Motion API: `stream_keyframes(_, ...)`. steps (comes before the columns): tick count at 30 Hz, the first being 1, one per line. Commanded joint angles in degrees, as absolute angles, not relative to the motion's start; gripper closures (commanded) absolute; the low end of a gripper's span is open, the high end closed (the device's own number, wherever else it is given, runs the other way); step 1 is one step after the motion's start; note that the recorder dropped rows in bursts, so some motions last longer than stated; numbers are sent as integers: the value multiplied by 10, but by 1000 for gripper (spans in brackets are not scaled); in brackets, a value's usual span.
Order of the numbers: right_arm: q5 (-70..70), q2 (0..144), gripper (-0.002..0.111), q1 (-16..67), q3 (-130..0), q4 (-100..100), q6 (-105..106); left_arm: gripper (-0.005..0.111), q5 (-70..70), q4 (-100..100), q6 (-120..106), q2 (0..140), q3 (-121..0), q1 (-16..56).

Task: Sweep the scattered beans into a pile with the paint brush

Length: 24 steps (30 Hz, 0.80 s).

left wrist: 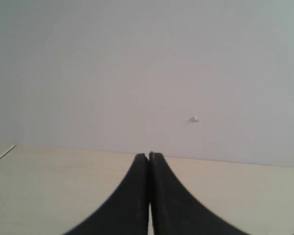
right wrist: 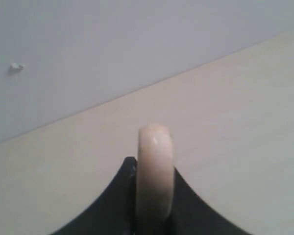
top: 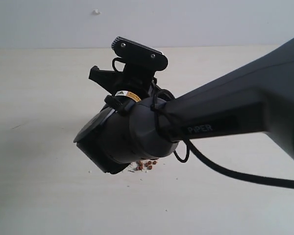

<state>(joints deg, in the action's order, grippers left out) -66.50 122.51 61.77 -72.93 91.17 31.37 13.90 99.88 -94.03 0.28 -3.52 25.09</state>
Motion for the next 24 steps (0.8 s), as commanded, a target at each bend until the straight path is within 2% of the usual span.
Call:
stream_keyframes(1,-677,1221,108,621,-729,972,372,107,133,999,-942,0,-32,250)
stream_keyframes(24,-693,1200,108,626,-729,844,305,107,133,999,-942,0,-32,250)
